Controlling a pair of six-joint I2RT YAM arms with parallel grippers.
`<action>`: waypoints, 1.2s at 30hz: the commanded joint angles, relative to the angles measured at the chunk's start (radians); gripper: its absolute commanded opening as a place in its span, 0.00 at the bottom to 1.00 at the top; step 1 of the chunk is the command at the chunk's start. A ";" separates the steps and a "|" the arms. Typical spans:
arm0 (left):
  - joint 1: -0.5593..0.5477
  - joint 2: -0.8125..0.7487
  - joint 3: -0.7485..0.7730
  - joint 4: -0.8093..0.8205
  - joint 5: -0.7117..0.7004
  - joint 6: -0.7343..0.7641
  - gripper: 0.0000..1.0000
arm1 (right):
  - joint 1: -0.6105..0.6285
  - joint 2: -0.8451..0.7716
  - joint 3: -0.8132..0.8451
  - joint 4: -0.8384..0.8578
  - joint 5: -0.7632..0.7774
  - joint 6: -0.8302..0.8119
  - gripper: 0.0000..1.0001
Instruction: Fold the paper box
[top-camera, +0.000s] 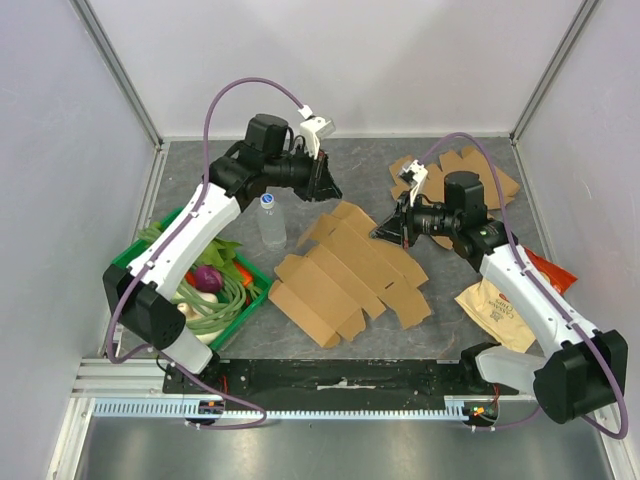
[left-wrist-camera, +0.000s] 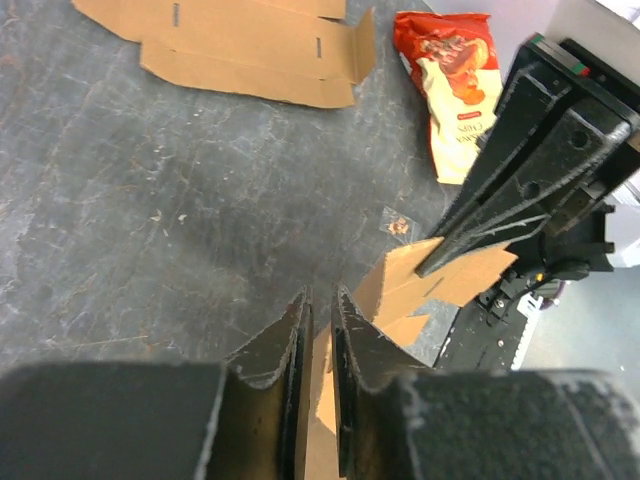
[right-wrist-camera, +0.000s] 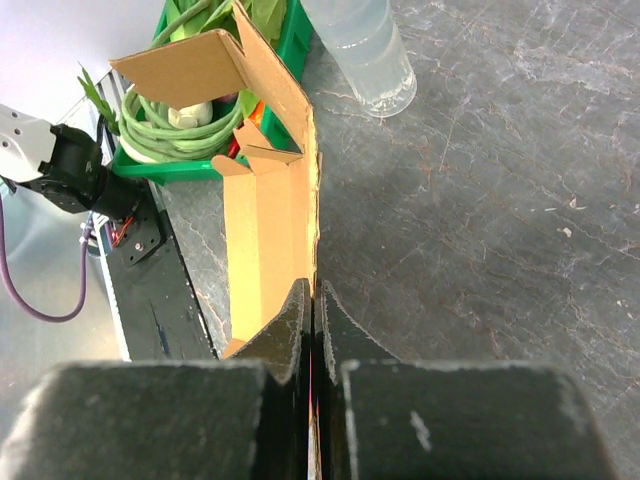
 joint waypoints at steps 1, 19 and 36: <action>-0.046 -0.026 0.005 0.015 0.069 0.033 0.18 | 0.005 -0.018 0.059 0.044 0.001 0.011 0.00; -0.106 -0.196 -0.136 0.238 -0.019 -0.078 0.40 | 0.003 -0.047 0.009 0.189 0.041 0.187 0.00; -0.020 -0.798 -0.928 0.605 -0.246 -0.181 0.61 | -0.116 -0.102 -0.010 0.012 -0.011 0.411 0.00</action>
